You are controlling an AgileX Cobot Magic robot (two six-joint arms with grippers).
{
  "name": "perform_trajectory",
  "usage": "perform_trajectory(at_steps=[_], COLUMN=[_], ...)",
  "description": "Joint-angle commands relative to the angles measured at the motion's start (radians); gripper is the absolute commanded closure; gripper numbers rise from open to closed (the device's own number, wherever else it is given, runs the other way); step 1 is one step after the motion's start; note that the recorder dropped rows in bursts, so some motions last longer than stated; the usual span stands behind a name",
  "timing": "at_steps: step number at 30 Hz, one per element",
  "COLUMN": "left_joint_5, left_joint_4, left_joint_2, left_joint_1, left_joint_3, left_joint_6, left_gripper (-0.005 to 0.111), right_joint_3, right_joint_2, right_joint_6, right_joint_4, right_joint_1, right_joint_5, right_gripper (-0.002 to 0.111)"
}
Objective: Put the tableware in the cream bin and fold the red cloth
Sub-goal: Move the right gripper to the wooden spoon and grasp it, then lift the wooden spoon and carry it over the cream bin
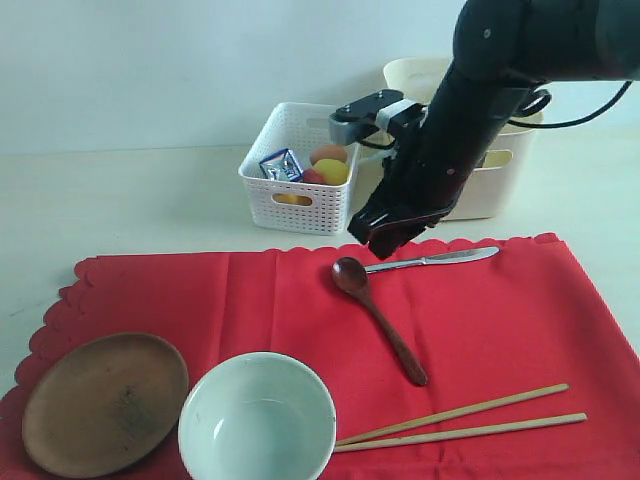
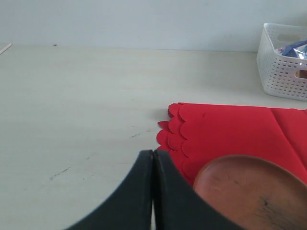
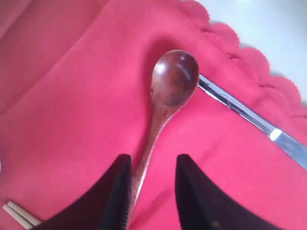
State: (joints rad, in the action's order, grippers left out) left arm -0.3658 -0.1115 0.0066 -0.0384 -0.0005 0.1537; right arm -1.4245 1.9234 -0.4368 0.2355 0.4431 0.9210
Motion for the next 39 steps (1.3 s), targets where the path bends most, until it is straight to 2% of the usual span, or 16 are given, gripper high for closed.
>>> perform_trajectory(at_steps=[1, 19, 21, 22, 23, 24, 39], left_joint_5=[0.010, 0.010, 0.010, 0.010, 0.010, 0.010, 0.010], left_joint_4=[-0.001, -0.001, -0.001, -0.001, -0.001, -0.001, -0.001], left_joint_2=[-0.007, -0.007, -0.007, -0.007, -0.007, -0.007, -0.007], left_joint_1=[0.004, 0.004, 0.004, 0.004, 0.004, 0.004, 0.004], left_joint_3=[0.000, 0.000, 0.000, 0.000, 0.000, 0.000, 0.000], left_joint_6=[0.002, 0.002, 0.002, 0.002, 0.002, 0.002, 0.002], left_gripper=[0.107, 0.107, 0.107, 0.107, 0.107, 0.107, 0.107], right_joint_3=[0.004, 0.001, 0.001, 0.001, 0.001, -0.001, -0.001], right_joint_2=[0.035, 0.238, 0.250, 0.250, 0.250, 0.239, -0.166], right_joint_6=[-0.003, 0.112, 0.128, 0.128, 0.128, 0.128, 0.126], right_joint_4=[-0.006, -0.078, -0.084, -0.087, -0.088, -0.089, -0.103], right_joint_1=[0.042, 0.050, 0.050, 0.050, 0.050, 0.050, 0.050], right_joint_5=[-0.038, -0.105, -0.124, -0.124, -0.120, -0.117, -0.114], right_gripper=[0.077, 0.077, 0.082, 0.094, 0.101, 0.108, 0.108])
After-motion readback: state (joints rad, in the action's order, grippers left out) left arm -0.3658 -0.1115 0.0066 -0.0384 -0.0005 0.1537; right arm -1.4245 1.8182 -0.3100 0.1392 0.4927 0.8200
